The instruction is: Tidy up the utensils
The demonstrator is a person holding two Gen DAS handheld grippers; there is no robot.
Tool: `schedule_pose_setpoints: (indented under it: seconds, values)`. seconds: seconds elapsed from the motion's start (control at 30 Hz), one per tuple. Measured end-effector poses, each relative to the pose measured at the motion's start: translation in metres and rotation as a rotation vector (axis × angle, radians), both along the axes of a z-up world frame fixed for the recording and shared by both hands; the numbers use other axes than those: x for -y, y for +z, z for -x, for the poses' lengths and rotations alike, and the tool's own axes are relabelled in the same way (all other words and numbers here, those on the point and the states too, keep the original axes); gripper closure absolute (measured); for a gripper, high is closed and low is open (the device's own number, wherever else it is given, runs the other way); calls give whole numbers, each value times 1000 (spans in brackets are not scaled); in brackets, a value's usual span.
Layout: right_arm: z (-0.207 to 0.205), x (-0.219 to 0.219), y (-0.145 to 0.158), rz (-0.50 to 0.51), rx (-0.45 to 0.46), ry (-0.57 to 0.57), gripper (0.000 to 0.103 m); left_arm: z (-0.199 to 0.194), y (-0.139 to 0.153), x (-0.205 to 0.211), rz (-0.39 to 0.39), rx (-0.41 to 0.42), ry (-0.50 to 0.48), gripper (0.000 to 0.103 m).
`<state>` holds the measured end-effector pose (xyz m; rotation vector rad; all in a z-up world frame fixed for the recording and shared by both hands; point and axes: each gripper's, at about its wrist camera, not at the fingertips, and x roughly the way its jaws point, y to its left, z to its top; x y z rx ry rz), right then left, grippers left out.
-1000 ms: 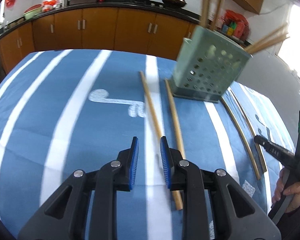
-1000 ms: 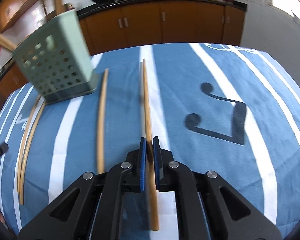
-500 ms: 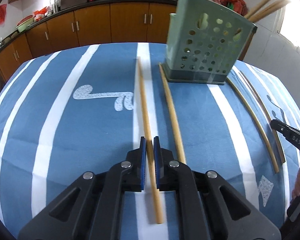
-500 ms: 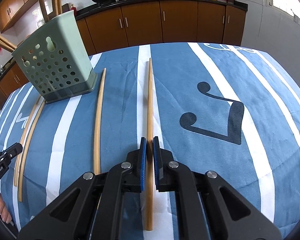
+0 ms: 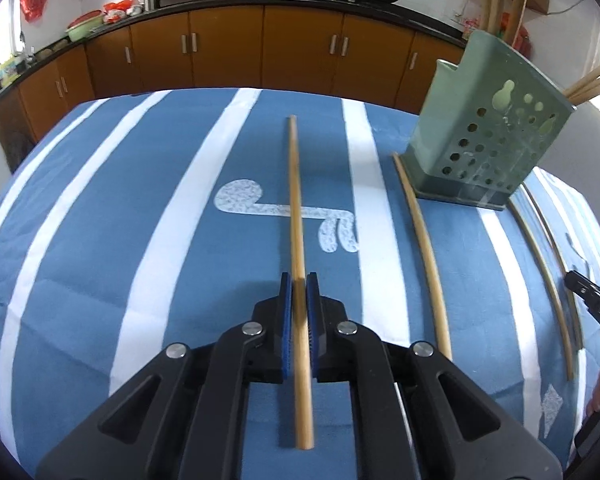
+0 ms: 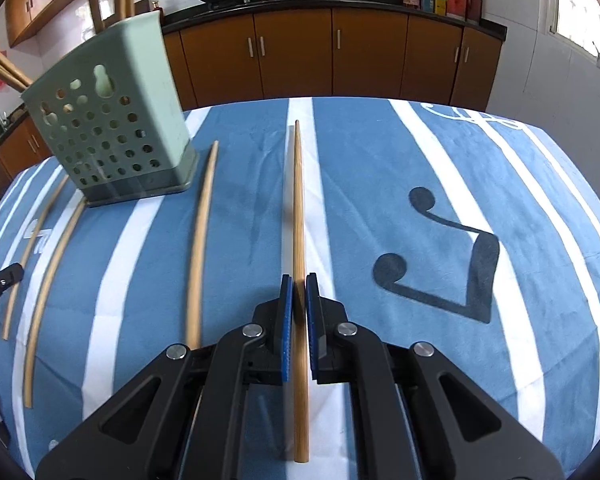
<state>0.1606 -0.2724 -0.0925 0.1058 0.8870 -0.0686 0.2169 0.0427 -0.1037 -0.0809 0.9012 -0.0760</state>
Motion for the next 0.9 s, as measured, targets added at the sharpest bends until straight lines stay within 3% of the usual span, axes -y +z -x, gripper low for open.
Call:
schedule_pose_setpoints:
  seconds: [0.1,0.3,0.83,0.9]
  values:
    - [2,2,0,-4,-5,5,95,1,0,-2,18,-5,-24,92]
    - [9,0,-1,-6,-2,18,95,7,0,-1,-17,3,-57,92]
    - [14,-3,-1,17,14,17,94,11,-1,2,-44,17,-57,92]
    - [14,-3,-1,28,13,13,90,11,-1,2,-41,17,-56,91]
